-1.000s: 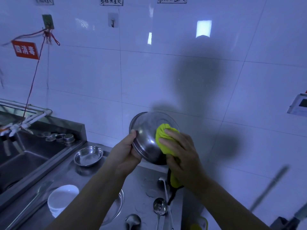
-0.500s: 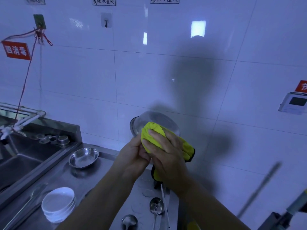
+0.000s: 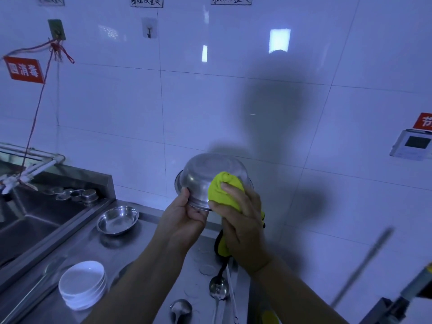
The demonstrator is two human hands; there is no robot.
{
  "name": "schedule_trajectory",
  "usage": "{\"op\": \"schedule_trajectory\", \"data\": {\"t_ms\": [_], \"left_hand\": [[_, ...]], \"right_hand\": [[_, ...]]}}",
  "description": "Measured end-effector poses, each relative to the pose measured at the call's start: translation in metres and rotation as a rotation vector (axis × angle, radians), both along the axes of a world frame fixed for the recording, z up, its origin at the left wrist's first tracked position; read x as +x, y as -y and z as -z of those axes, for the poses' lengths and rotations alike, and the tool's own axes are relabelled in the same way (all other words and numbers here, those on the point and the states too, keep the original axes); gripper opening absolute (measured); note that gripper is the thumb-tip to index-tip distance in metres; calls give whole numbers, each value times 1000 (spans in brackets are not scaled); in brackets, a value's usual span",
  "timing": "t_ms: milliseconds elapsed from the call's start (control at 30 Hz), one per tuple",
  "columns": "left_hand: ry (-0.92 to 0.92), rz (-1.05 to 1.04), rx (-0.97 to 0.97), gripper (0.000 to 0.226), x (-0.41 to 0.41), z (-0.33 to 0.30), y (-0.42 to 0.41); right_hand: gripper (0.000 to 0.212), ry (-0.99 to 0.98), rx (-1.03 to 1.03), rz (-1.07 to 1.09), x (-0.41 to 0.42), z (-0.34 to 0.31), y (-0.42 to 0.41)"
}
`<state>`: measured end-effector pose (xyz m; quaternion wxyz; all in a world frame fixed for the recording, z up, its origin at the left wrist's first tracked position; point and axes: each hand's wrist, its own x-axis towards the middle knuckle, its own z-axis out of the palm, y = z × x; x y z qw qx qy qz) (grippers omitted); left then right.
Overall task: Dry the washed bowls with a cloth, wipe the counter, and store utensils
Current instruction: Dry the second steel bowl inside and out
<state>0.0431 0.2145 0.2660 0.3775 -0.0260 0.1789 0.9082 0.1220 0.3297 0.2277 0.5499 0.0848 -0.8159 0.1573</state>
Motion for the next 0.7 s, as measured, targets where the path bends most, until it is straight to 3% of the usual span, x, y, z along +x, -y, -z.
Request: {"op": "schedule_trajectory", "data": {"t_ms": [133, 300, 567, 700], "left_hand": [[-8, -19, -21, 30, -1, 6, 0], [-47, -31, -26, 27, 2, 15, 2], [-449, 17, -201, 35, 4, 26, 11], [-618, 28, -345, 37, 5, 26, 17]], "right_hand": [[28, -26, -11, -40, 6, 3, -6], [28, -51, -383, -125, 10, 5, -18], [36, -4, -1154, -472, 11, -6, -41], [38, 75, -1220, -487, 12, -21, -56]]}}
